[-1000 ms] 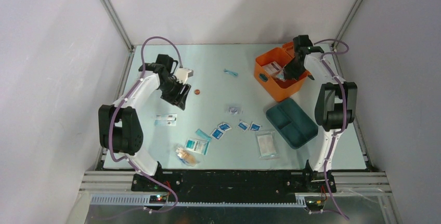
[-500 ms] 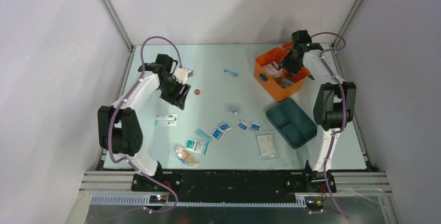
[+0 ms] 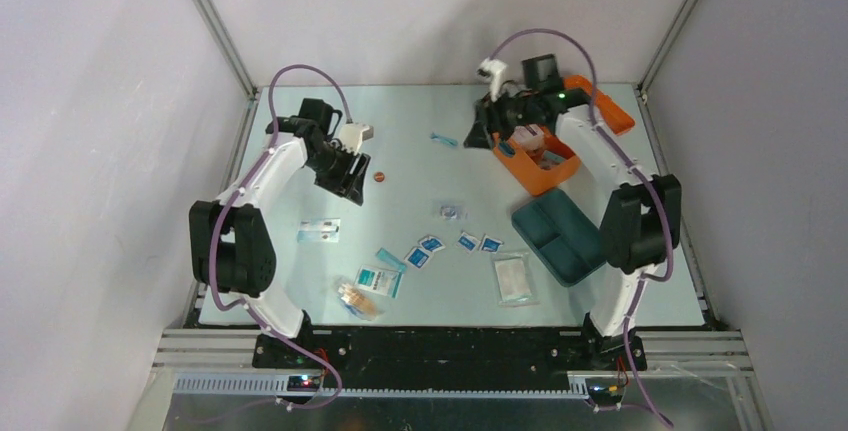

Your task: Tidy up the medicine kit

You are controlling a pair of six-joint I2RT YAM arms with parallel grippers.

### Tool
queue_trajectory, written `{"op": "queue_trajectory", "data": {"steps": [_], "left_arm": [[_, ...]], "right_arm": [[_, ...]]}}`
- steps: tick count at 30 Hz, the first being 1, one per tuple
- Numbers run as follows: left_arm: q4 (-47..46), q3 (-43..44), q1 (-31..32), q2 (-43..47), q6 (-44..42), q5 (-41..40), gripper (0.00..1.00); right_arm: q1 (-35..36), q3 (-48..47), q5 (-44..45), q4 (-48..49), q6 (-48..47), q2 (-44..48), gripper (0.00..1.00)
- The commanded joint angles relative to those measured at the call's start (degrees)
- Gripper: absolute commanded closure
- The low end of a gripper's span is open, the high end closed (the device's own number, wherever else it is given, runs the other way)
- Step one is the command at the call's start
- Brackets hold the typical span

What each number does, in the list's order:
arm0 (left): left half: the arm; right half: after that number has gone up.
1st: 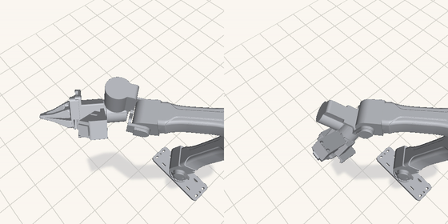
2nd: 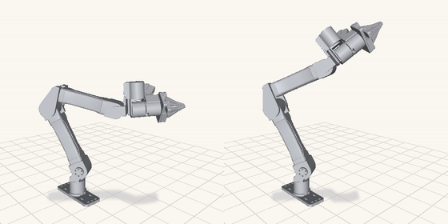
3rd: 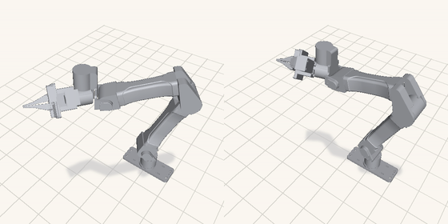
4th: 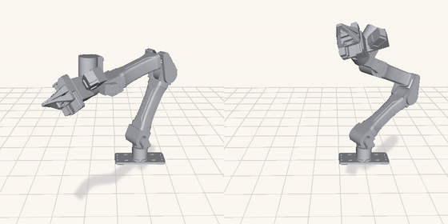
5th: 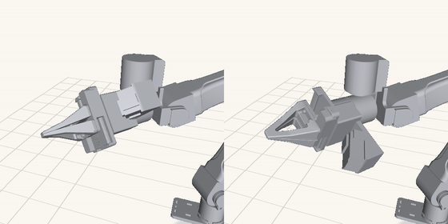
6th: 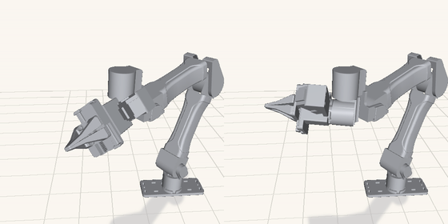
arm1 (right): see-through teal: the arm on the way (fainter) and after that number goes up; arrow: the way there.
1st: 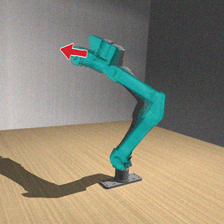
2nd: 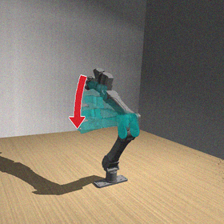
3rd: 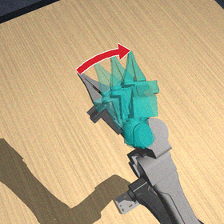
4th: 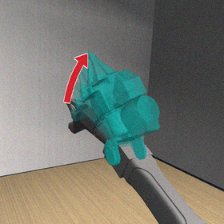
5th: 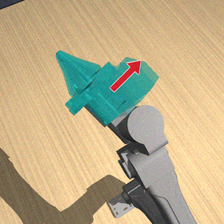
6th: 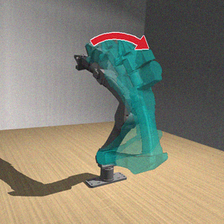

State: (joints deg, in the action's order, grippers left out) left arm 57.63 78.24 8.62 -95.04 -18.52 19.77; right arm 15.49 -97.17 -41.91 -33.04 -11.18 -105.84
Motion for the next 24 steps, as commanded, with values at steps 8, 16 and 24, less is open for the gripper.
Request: {"op": "queue_trajectory", "data": {"steps": [8,16,24], "left_arm": [[-2.2,1.4,0.3,1.9,3.8,4.1,0.37],[-2.5,-2.0,0.3,5.2,3.9,3.2,0.37],[-2.6,-2.7,0.3,5.0,4.3,3.4,0.37]], "right_arm": [[10.5,-7.3,1.6,-19.3,-42.8,-12.5,0.41],[13.6,-7.3,7.9,-21.8,-47.4,-17.7,0.39],[15.1,-4.6,5.8,-23.7,-51.8,-18.1,0.36]]}}
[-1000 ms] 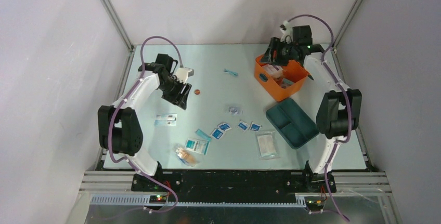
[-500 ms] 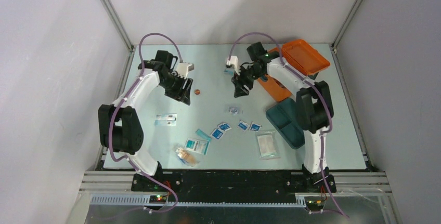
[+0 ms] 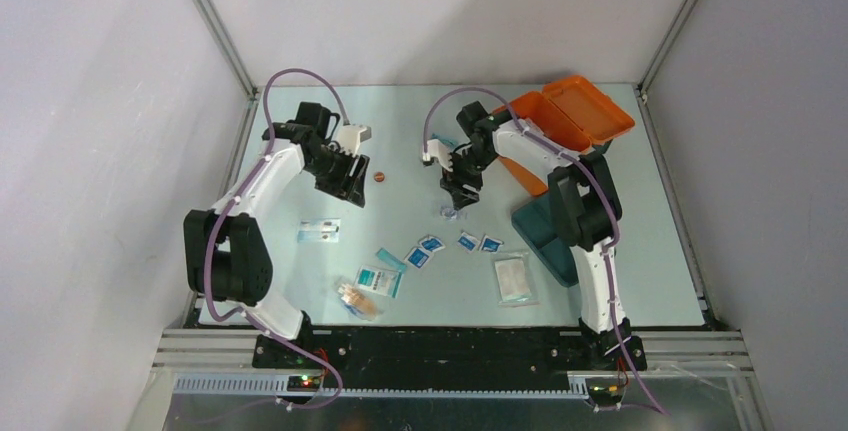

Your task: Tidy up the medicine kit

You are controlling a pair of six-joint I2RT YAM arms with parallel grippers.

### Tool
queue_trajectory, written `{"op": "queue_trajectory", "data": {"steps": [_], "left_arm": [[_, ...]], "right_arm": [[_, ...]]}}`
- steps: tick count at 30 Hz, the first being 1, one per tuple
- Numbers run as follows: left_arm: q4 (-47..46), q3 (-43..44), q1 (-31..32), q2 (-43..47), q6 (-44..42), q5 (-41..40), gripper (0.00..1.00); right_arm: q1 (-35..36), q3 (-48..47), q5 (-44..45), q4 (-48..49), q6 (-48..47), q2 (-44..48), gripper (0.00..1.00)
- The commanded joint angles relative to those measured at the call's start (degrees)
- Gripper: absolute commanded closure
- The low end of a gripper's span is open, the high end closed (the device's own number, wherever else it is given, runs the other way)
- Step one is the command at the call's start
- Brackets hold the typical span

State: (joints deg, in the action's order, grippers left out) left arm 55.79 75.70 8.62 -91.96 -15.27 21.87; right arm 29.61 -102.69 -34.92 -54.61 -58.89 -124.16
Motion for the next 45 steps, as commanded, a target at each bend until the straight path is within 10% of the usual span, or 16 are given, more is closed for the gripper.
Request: {"op": "queue_trajectory", "data": {"steps": [1,13,26,33,38,45], "left_arm": [[-0.8,-0.2,0.3,1.7,1.2,1.4,0.37],[-0.7,0.8,0.3,0.4,2.0,2.1,0.37],[-0.7,2.8,0.3,-2.1,3.0,3.6,0.38],[-1.0,5.7,0.4,-4.1,5.4,1.3,0.38],[-0.9,7.3,0.6,-3.1,9.6,-6.1,0.37],[-0.9,4.5,0.8,-1.2,19.7,-17.1,0.36]], "right_arm": [[1.2,1.2,-1.2,-1.9,-4.3,0.3,0.36],[4.3,5.8,7.7,9.1,3.1,0.8,0.51],[3.0,3.0,6.6,8.1,9.9,8.1,1.0],[-4.2,3.1,5.5,20.3,43.2,19.8,1.0],[-12.4,14.3,41.1,30.0,74.3,29.2,1.0],[-17.7,18.6,49.1,20.7,96.2,28.8,1.0]]}}
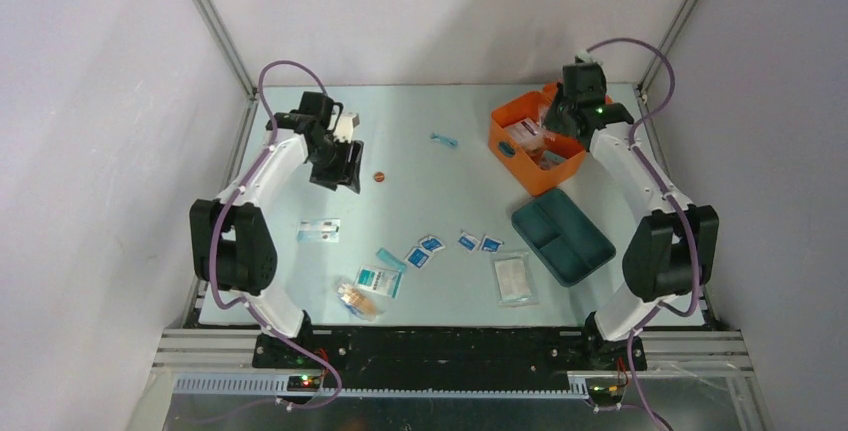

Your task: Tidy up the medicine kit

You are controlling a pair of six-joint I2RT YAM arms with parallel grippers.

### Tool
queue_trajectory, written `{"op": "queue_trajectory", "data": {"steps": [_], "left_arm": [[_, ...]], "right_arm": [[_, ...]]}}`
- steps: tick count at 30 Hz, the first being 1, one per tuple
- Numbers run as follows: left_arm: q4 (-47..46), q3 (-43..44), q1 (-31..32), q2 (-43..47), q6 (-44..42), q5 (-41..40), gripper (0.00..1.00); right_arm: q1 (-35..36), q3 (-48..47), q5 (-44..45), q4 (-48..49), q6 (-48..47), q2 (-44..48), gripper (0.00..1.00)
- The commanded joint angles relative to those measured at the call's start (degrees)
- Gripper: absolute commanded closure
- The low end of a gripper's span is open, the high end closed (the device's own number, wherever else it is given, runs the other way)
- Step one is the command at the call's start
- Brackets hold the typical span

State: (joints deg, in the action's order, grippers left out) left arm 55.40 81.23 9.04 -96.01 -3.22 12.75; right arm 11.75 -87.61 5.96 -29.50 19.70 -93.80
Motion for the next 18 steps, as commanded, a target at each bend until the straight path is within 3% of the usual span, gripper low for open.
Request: {"op": "queue_trajectory", "data": {"steps": [1,10,15,18], "left_arm": [[-0.4,-3.0,0.4,3.2,8.3,-8.6,0.36],[-0.3,-6.7,0.9,3.0,8.7,-6.9,0.16],[-0.4,-7.0,1.9,2.6,8.9,-9.9,0.09],[-0.4,-7.2,2.4,3.0,8.9,-11.4,0.01]], "right_arm": [[0.0,3.5,8.6,-4.8,19.3,-2.4,1.0],[-2.4,-0.1,8.1,-4.5,25.0,-9.8,1.0],[-2.3,-2.7,8.1,-6.3,26.4,-12.7,0.79],[-2.4,-4.0,7.9,-7.0,26.0,-12.1,0.73]]}}
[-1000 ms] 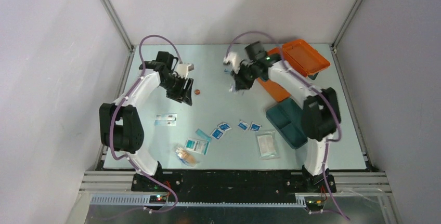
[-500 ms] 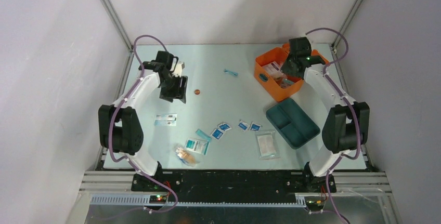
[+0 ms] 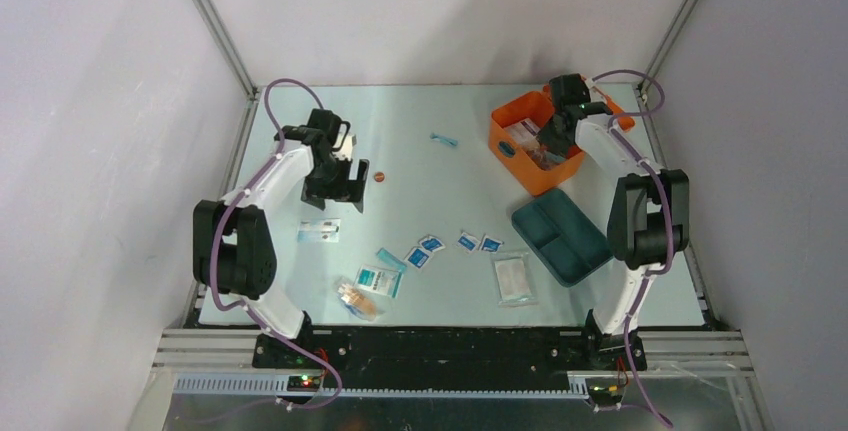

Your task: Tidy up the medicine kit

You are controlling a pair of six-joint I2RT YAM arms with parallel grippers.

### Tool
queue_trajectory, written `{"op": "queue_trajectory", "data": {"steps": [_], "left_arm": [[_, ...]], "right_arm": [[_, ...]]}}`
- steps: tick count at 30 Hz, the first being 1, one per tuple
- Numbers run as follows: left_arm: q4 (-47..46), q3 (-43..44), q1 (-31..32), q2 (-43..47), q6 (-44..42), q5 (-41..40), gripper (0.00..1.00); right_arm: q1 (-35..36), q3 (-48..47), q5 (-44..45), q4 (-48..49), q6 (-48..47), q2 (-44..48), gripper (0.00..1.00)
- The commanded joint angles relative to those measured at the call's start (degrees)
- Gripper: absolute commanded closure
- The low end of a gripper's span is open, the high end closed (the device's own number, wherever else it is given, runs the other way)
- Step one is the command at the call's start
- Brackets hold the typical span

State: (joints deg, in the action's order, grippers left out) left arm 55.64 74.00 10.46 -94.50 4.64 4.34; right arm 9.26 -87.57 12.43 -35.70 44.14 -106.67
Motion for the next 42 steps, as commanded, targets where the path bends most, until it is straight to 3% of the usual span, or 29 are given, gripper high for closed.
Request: {"op": "queue_trajectory", "data": {"steps": [1,6,12,13,17,19,23,27,34,42], "left_arm": [[-0.7,0.3,1.1,1.5,1.0,-3.5,0.01],[-0.8,3.6,2.3,-0.3,0.0,-8.3,0.0],[-0.7,12.5,4.5,-3.4,-5.0,-7.2,0.0],[-0.5,13.2,4.9,-3.5,-6.7,-6.3,0.01],[-0.2,18.1,6.7,-4.2,-9.2,-1.1,0.03],[-0.2,19.6,6.8,-4.6,-9.6,2.0,0.04],[-0.2,20.4,6.8,-4.4,-10.8,10.1,0.07],[-0.3,19.7,6.6,-3.7,-11.6,12.9,0.07],[-0.3,16.9,6.5,-1.0,-11.5,9.4,0.08],[-0.3,14.1,6.5,1.5,-12.0,7.1,0.09]], "right_arm": [[0.0,-4.3,1.4,-0.7,1.1,1.2,0.71],[-0.1,-3.6,-3.0,3.2,-8.5,5.7,0.64],[-0.8,3.8,-36.4,13.3,-34.4,12.3,0.51],[-0.9,5.4,-44.4,12.9,-37.6,13.6,0.48],[0.2,9.1,-60.9,2.9,-60.4,17.0,0.46],[1.7,9.6,-63.7,-6.7,-80.2,17.5,0.45],[5.4,11.1,-60.6,-22.2,-103.6,16.6,0.44],[7.7,13.9,-54.6,-29.9,-117.2,13.6,0.44],[11.1,18.1,-47.9,-31.1,-125.1,9.4,0.47],[12.8,18.3,-43.8,-32.3,-129.4,4.2,0.43]]}}
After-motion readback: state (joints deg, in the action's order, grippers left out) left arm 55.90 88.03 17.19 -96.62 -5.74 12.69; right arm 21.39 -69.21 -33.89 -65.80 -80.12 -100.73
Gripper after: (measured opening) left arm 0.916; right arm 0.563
